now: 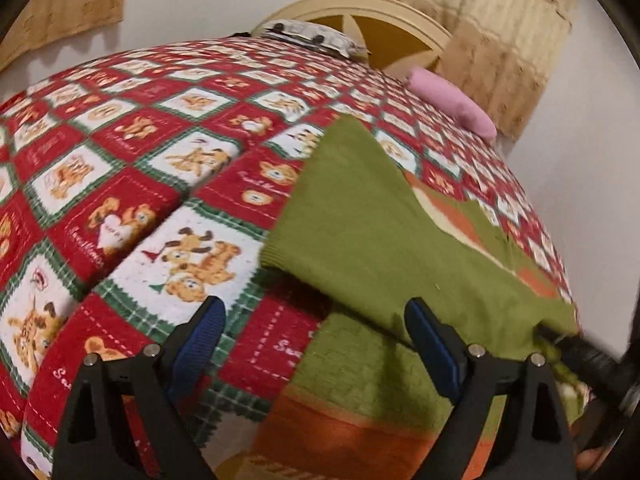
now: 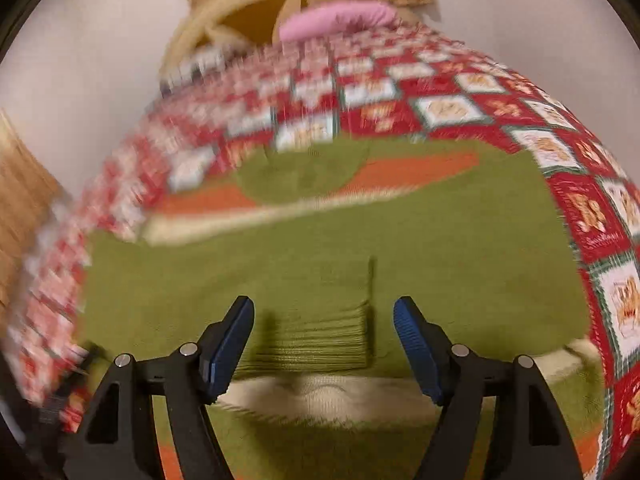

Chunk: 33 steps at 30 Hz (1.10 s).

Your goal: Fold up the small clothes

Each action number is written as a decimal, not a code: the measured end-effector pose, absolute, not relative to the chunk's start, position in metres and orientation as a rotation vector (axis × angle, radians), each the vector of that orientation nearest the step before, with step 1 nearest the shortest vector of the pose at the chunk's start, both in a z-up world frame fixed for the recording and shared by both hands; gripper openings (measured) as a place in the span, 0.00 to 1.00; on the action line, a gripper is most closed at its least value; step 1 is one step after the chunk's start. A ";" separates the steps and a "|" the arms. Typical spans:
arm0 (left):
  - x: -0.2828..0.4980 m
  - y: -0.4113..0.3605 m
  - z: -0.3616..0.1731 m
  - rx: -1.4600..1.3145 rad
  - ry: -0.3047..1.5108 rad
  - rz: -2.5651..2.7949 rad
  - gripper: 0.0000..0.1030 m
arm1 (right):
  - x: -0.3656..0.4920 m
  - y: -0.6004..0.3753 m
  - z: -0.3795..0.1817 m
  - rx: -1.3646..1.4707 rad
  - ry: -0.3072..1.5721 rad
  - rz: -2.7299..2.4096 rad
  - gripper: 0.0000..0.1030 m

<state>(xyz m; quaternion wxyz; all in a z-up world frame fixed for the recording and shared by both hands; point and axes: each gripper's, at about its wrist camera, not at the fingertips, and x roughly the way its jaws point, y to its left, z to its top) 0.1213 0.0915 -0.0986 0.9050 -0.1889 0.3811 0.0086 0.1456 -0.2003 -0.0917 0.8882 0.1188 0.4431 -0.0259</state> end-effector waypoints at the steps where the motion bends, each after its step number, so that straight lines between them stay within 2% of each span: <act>1: 0.123 0.094 -0.099 -0.406 0.784 0.028 0.91 | 0.149 -0.192 -0.095 0.210 0.923 -0.057 0.54; 2: 0.123 0.096 -0.100 -0.422 0.781 0.034 0.91 | 0.150 -0.183 -0.096 0.144 0.906 -0.082 0.48; 3: 0.123 0.100 -0.100 -0.435 0.778 0.034 0.91 | 0.149 -0.176 -0.095 0.082 0.886 -0.097 0.32; 5: 0.121 0.109 -0.100 -0.454 0.769 0.033 0.91 | 0.151 -0.169 -0.094 0.069 0.886 -0.059 0.16; 7: 0.120 0.113 -0.100 -0.470 0.761 0.037 0.91 | 0.152 -0.168 -0.086 0.046 0.869 -0.070 0.14; 13: 0.120 0.118 -0.101 -0.488 0.753 0.059 0.92 | 0.147 -0.174 -0.011 -0.009 0.638 -0.084 0.14; 18: 0.121 0.115 -0.102 -0.461 0.764 0.070 0.92 | 0.138 -0.205 0.022 -0.075 0.560 -0.171 0.14; 26: 0.122 0.110 -0.102 -0.430 0.774 0.082 0.93 | 0.143 -0.246 -0.041 -0.087 0.694 -0.199 0.14; 28: 0.122 0.110 -0.102 -0.425 0.775 0.083 0.93 | 0.143 -0.253 -0.069 -0.099 0.760 -0.204 0.17; 30: 0.122 0.109 -0.102 -0.419 0.779 0.074 0.93 | 0.144 -0.263 -0.089 -0.103 0.849 -0.219 0.34; 33: 0.125 0.102 -0.098 -0.374 0.805 0.033 0.93 | 0.125 -0.287 -0.088 -0.039 0.848 -0.253 0.36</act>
